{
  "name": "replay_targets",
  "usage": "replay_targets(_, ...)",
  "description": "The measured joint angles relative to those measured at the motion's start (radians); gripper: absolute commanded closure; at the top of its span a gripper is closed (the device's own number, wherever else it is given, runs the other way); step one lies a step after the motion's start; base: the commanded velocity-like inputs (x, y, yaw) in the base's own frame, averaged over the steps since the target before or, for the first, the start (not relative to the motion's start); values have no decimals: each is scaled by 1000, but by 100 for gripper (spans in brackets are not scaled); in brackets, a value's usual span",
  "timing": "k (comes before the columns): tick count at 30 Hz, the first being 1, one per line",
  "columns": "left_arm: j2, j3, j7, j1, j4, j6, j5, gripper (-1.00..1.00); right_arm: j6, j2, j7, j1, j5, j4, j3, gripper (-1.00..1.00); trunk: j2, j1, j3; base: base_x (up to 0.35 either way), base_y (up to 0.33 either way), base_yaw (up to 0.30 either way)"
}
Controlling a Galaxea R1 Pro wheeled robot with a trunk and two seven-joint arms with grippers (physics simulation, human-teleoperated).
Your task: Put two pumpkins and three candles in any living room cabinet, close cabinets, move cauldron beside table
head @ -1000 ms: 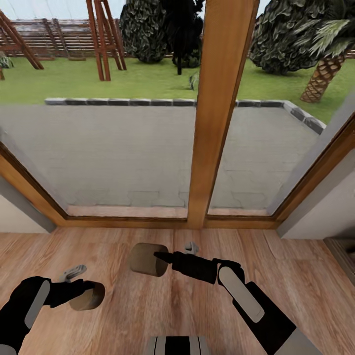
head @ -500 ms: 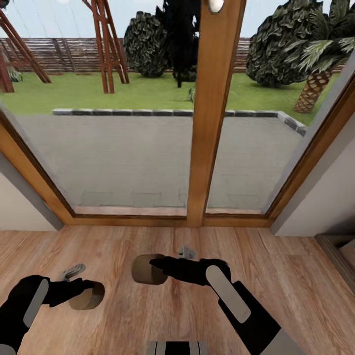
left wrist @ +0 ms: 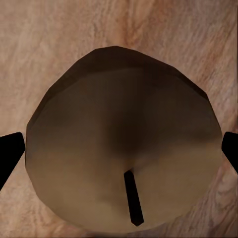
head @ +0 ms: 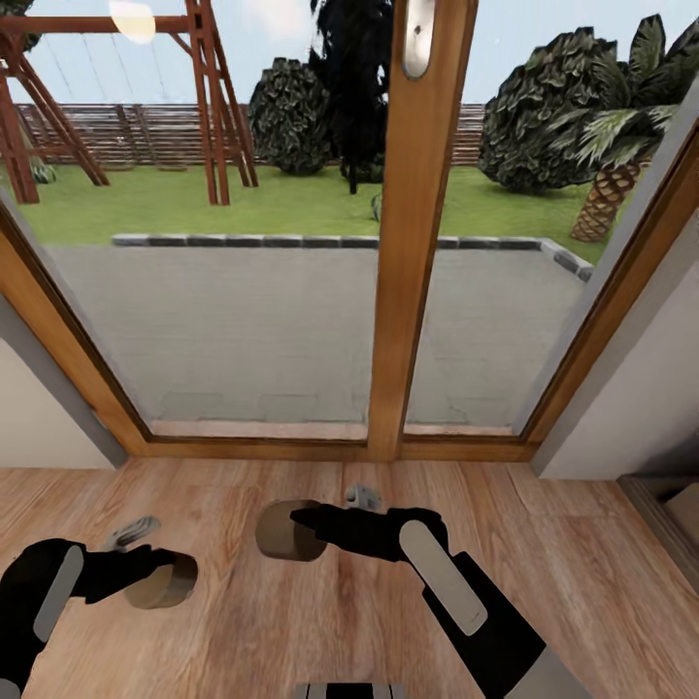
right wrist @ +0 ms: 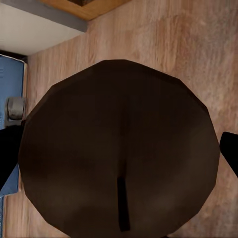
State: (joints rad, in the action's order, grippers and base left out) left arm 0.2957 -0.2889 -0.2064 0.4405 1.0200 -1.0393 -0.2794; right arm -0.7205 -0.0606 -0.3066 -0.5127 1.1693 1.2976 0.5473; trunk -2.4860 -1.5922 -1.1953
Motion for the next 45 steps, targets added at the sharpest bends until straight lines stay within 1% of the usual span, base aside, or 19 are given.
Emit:
replay_targets(2, 5, -13, 0, 0, 0, -1, 3, 100, 2, 0, 0, 0, 1, 10, -1, 100, 14, 8, 6, 0, 0, 0)
replay_targets(3, 6, -18, 0, 0, 0, -2, -2, 100, 3, 0, 0, 0, 1, 20, -1, 100, 21, 11, 9, 0, 0, -26)
replay_targets(5, 8, -23, 0, 0, 0, -2, 2, 100, 5, 1, -1, 0, 3, 39, -1, 100, 35, 19, 16, 0, 0, -132)
replay_targets(7, 9, -26, 0, 0, 0, -2, -2, 100, 4, 1, 0, 0, 1, 48, -1, 100, 49, 27, 22, 0, 0, -215)
replay_targets(11, 9, -26, 0, 0, 0, -2, -4, 100, 0, 1, -1, 0, -1, 52, 0, 100, 77, 42, 34, -74, 0, -255)
replay_targets(19, 9, -27, 0, 0, 0, -2, -2, 100, 1, 1, 4, 0, -1, 53, -2, 100, 133, 73, 59, -237, 0, -205)
replay_targets(36, 10, -27, 0, 0, 0, -2, -2, 100, -1, 0, 0, 0, 0, 52, 6, 100, 252, 138, 113, -15, 0, -235)
replay_targets(45, 10, -27, 0, 0, 0, -2, -1, 100, -1, 0, 2, 0, -1, 50, 6, 100, 315, 172, 141, -186, 0, -227)
